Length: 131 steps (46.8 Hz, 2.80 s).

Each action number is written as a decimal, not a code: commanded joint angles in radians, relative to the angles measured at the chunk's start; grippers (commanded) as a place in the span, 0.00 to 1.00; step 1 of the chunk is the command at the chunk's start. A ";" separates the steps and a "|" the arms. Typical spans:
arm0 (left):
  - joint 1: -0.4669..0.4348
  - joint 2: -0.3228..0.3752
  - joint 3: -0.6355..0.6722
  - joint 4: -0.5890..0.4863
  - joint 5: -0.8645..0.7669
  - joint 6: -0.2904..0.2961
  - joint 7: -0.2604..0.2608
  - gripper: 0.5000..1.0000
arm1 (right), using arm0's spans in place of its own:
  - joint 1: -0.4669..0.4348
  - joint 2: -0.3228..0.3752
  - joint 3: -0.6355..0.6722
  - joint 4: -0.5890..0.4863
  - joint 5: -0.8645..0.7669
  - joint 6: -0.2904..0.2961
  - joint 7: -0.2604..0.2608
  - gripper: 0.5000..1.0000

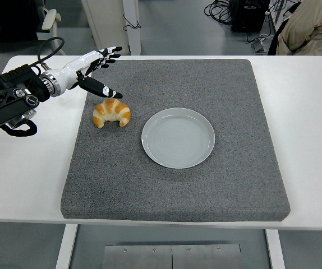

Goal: Place the bread on the plate

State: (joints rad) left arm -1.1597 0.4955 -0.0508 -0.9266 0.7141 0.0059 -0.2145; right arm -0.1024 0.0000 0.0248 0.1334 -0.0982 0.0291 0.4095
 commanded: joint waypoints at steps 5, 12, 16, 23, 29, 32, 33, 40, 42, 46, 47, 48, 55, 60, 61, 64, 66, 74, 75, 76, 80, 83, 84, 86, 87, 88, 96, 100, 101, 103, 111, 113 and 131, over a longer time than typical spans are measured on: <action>0.002 0.035 0.011 -0.072 0.088 0.000 0.018 0.98 | 0.001 0.000 0.000 0.000 0.000 0.000 0.000 1.00; 0.003 0.069 0.016 -0.121 0.185 0.000 0.018 0.98 | 0.000 0.000 0.000 0.002 0.000 0.000 0.000 1.00; 0.009 0.078 0.016 -0.121 0.240 0.002 0.015 0.98 | 0.000 0.000 0.000 0.000 0.000 0.000 0.000 1.00; 0.018 0.080 0.016 -0.121 0.323 0.048 0.014 0.98 | 0.000 0.000 0.000 0.000 0.000 0.000 0.000 1.00; 0.035 0.074 0.017 -0.120 0.330 0.094 0.014 0.98 | 0.000 0.000 0.000 0.000 0.000 0.000 0.000 1.00; 0.040 0.069 0.031 -0.118 0.334 0.109 0.014 0.98 | 0.000 0.000 0.000 0.002 0.000 0.000 0.000 1.00; 0.040 0.066 0.040 -0.116 0.337 0.117 0.014 0.98 | 0.001 0.000 0.000 0.000 0.000 0.000 0.000 1.00; 0.034 0.066 0.129 -0.107 0.346 0.193 0.014 0.98 | 0.001 0.000 0.000 0.000 0.000 0.000 0.000 1.00; 0.034 0.064 0.146 -0.104 0.346 0.209 0.014 0.98 | 0.000 0.000 0.000 0.002 0.000 0.000 0.000 1.00; 0.034 0.054 0.155 -0.098 0.346 0.223 0.014 0.98 | 0.000 0.000 0.000 0.000 0.000 0.000 0.000 1.00; 0.035 0.049 0.155 -0.095 0.346 0.223 0.015 0.98 | 0.001 0.000 0.000 0.000 0.000 0.000 0.000 1.00; 0.035 0.046 0.155 -0.092 0.344 0.224 0.015 0.98 | 0.001 0.000 0.000 0.000 0.000 0.000 0.000 1.00; 0.035 0.017 0.152 -0.046 0.340 0.230 0.015 0.97 | 0.001 0.000 0.000 0.000 0.000 0.000 0.000 1.00; 0.035 -0.006 0.154 -0.011 0.331 0.230 0.017 0.97 | 0.001 0.000 0.000 0.000 0.000 0.000 0.000 1.00; 0.035 -0.011 0.154 -0.006 0.330 0.232 0.017 0.97 | 0.000 0.000 0.000 0.000 0.000 0.000 0.000 1.00; 0.037 -0.023 0.154 0.006 0.329 0.230 0.018 0.97 | 0.001 0.000 0.000 0.000 0.000 0.000 0.000 1.00; 0.037 -0.029 0.154 0.015 0.327 0.230 0.021 0.97 | 0.000 0.000 0.000 0.000 0.000 0.000 0.000 1.00; 0.037 -0.046 0.155 0.034 0.324 0.229 0.023 0.97 | 0.001 0.000 0.000 0.000 0.000 0.000 0.000 1.00; 0.038 -0.046 0.154 0.034 0.324 0.229 0.023 0.97 | 0.000 0.000 0.000 0.000 0.000 0.000 0.000 1.00; 0.038 -0.046 0.155 0.034 0.324 0.229 0.023 0.97 | 0.000 0.000 0.000 0.000 0.000 0.000 0.000 1.00; 0.038 -0.048 0.155 0.034 0.324 0.227 0.021 0.96 | 0.001 0.000 0.000 0.000 0.000 0.000 0.000 1.00; 0.038 -0.054 0.157 0.034 0.326 0.227 0.012 0.95 | 0.000 0.000 0.000 0.000 0.000 0.000 0.000 1.00; 0.040 -0.054 0.157 0.034 0.327 0.226 0.007 0.94 | 0.001 0.000 0.000 0.002 0.000 0.000 0.000 1.00; 0.040 -0.054 0.160 0.034 0.329 0.224 0.001 0.88 | 0.000 0.000 0.000 0.000 0.000 0.000 0.000 1.00; 0.040 -0.054 0.163 0.034 0.329 0.224 -0.006 0.84 | 0.001 0.000 0.000 0.000 0.000 0.000 0.000 1.00; 0.040 -0.054 0.169 0.034 0.329 0.224 -0.019 0.79 | 0.000 0.000 0.000 0.000 0.000 0.000 0.000 1.00; 0.041 -0.055 0.189 0.034 0.327 0.226 -0.077 0.55 | 0.000 0.000 0.000 0.000 0.000 0.000 0.000 1.00; 0.045 -0.055 0.189 0.035 0.327 0.227 -0.077 0.49 | 0.001 0.000 0.000 0.000 0.000 0.000 0.000 1.00; 0.045 -0.055 0.190 0.035 0.327 0.227 -0.077 0.47 | 0.000 0.000 0.000 0.000 0.000 0.000 0.000 1.00; 0.045 -0.055 0.190 0.035 0.327 0.229 -0.077 0.44 | 0.001 0.000 0.000 0.002 0.000 0.000 0.000 1.00; 0.049 -0.055 0.190 0.042 0.329 0.229 -0.080 0.42 | 0.000 0.000 0.000 0.000 0.000 0.000 0.000 1.00; 0.051 -0.055 0.190 0.042 0.330 0.229 -0.083 0.42 | 0.001 0.000 0.000 0.002 0.000 0.000 0.000 1.00; 0.041 -0.055 0.190 0.042 0.340 0.229 -0.077 0.00 | 0.001 0.000 0.000 0.000 0.000 0.000 0.000 1.00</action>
State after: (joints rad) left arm -1.1131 0.4402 0.1396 -0.8851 1.0540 0.2345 -0.2927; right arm -0.1024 0.0000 0.0246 0.1335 -0.0982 0.0292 0.4096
